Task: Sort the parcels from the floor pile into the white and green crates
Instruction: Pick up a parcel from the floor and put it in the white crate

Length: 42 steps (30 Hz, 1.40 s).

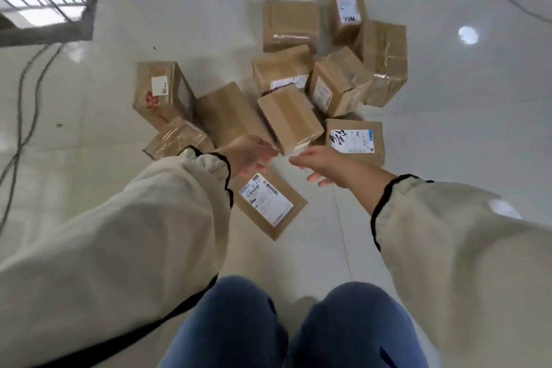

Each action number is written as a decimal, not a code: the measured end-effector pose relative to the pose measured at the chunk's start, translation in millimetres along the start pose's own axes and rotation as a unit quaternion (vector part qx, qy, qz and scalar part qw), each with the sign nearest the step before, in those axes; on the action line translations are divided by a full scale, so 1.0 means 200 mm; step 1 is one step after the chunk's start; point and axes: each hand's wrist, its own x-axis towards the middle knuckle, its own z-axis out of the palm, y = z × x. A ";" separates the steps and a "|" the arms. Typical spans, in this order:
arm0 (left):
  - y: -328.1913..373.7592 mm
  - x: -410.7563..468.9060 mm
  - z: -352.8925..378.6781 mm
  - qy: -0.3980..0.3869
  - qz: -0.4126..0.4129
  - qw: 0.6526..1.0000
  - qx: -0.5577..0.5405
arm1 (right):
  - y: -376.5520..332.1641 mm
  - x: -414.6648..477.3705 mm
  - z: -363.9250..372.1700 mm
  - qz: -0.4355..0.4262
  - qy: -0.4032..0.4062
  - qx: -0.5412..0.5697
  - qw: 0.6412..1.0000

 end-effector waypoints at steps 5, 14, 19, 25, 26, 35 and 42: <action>-0.42 0.47 0.15 -0.003 -0.021 1.000 -0.016 | 0.20 0.54 0.27 -0.018 0.006 -0.043 0.999; -0.64 0.62 0.15 0.057 -0.008 0.991 -0.119 | 0.30 0.80 0.48 -0.065 0.045 -0.056 0.995; -0.78 0.61 0.10 0.198 -0.020 0.979 0.042 | 0.32 0.80 0.49 -0.043 0.015 -0.105 0.993; -0.76 0.55 0.12 0.060 -0.185 0.978 -0.073 | 0.34 0.80 0.45 0.005 -0.016 -0.073 0.997; -0.74 0.56 0.13 0.054 -0.179 0.979 -0.075 | 0.35 0.80 0.44 0.013 -0.017 -0.066 0.998; -0.56 0.69 0.24 0.117 0.012 0.990 -0.079 | 0.47 0.81 0.28 0.076 0.002 0.050 0.996; -0.61 0.68 0.25 0.007 -0.054 0.985 -0.162 | 0.48 0.83 0.28 0.084 -0.006 0.108 0.991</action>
